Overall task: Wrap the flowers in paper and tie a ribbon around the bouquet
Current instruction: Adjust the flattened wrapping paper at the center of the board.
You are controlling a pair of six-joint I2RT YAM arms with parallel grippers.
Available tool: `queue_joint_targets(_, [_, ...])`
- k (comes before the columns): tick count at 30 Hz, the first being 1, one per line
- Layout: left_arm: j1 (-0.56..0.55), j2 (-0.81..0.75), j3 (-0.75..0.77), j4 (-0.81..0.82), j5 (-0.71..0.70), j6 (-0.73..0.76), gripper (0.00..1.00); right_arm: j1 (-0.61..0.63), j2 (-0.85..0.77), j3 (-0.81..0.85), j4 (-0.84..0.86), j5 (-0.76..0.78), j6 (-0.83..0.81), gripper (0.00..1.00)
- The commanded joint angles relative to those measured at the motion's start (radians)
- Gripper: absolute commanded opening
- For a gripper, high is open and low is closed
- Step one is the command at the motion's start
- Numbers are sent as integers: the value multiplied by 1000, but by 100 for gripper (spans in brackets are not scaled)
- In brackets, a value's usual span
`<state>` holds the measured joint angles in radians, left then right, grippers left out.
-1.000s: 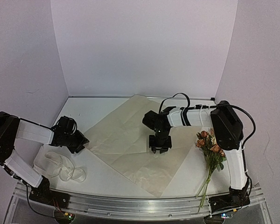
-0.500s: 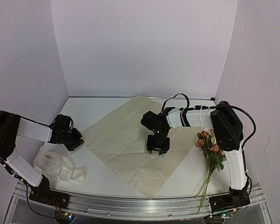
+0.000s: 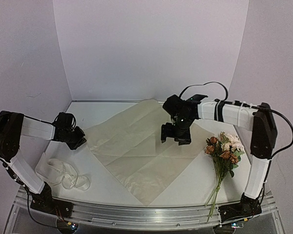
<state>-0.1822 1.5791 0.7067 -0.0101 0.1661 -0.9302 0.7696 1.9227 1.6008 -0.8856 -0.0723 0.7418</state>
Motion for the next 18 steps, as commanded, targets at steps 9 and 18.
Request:
queue_joint_targets(9, [6,-125,31,-129,-92,46,54,-93,-320,-346,-58,92,23,90])
queue_joint_targets(18, [5,-220,146,-294,-152,185,86,-145,-575,-682,-64,258,84,85])
